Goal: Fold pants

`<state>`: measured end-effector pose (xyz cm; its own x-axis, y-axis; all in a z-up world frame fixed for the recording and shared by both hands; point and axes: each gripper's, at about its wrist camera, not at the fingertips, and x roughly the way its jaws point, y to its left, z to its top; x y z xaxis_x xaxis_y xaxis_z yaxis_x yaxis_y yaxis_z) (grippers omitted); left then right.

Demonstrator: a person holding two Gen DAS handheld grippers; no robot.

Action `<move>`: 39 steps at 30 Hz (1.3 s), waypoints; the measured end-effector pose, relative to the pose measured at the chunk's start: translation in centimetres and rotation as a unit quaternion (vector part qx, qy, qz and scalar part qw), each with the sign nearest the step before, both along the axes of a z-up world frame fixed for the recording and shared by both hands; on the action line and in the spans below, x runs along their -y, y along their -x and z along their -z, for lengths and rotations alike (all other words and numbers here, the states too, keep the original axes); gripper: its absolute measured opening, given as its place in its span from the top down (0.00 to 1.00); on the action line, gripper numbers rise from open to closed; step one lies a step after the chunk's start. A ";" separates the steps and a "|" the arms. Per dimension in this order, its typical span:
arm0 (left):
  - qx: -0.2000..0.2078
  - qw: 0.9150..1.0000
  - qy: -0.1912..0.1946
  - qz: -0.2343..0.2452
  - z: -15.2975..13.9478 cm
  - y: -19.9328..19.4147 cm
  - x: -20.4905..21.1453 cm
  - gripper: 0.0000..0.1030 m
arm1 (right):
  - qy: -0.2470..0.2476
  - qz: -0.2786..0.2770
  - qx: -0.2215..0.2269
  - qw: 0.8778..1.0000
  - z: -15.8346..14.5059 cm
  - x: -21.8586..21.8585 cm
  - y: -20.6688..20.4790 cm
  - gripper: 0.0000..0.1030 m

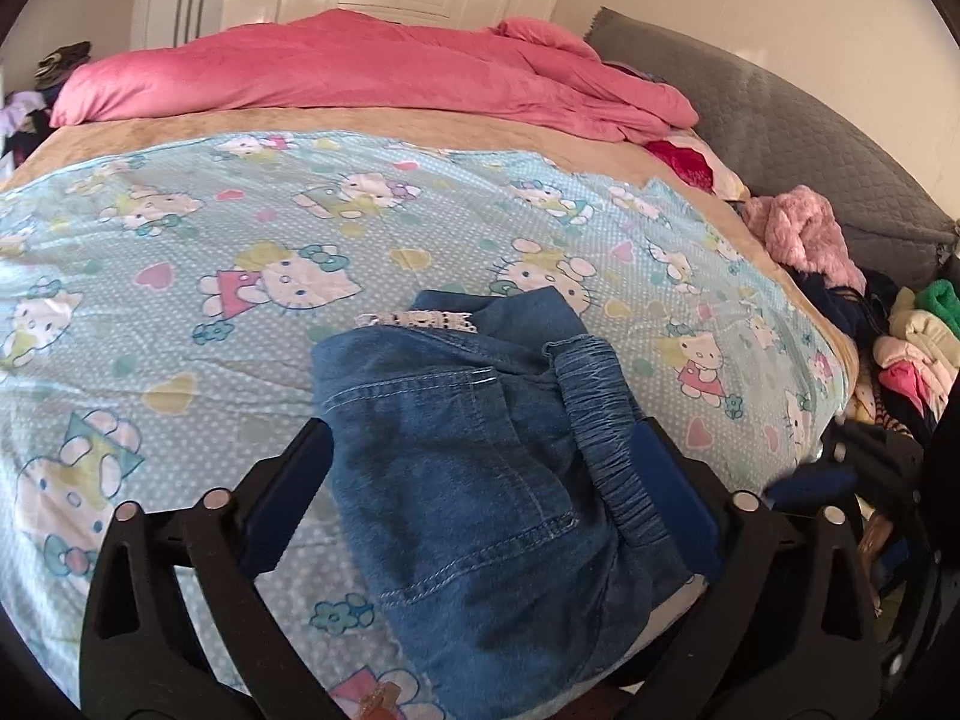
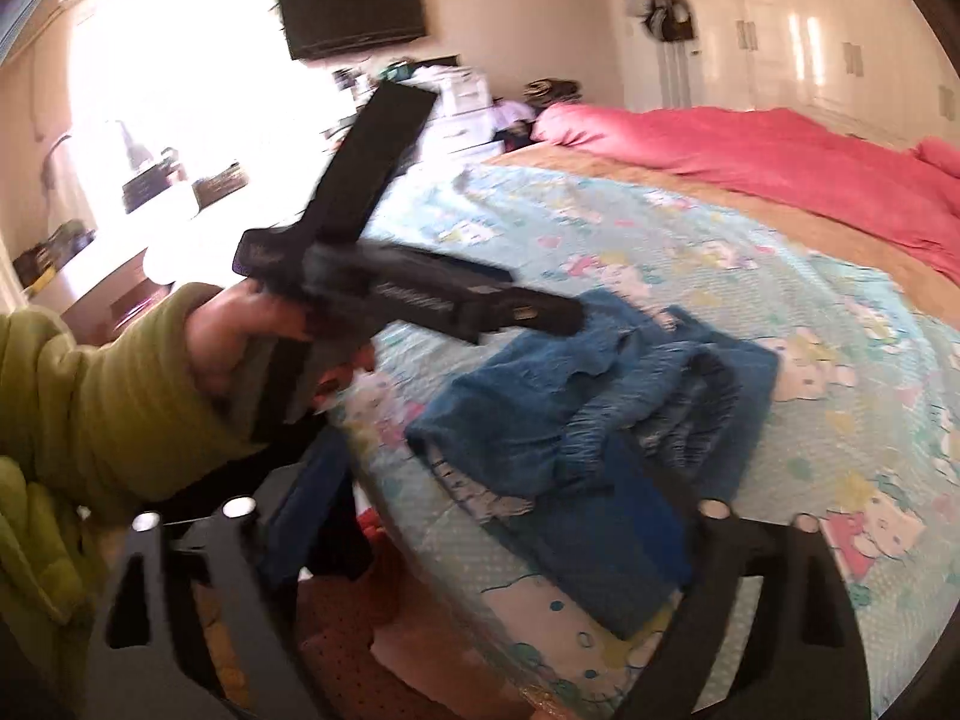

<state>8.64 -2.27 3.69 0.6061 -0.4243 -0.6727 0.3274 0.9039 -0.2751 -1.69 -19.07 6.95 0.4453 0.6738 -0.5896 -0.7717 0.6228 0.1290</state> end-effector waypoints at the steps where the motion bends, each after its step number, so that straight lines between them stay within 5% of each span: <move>1: -0.001 1.000 0.001 -0.003 -0.1 0.2 -0.2 0.09 | -0.005 0.007 -0.001 1.000 -0.1 0.3 -0.1 0.14; 11: 0.010 0.999 0.009 -0.032 -1.0 2.1 -2.2 0.09 | -0.033 0.105 -0.005 0.994 -1.2 3.0 -1.9 0.14; 22: -0.013 0.998 0.027 -0.062 0.5 1.3 -4.2 0.09 | -0.050 0.256 -0.062 0.963 -0.3 7.8 -6.5 0.14; 39: -0.105 0.990 0.078 -0.046 5.9 -0.8 -3.1 0.09 | 0.022 0.249 -0.157 0.955 5.5 5.4 -11.5 0.36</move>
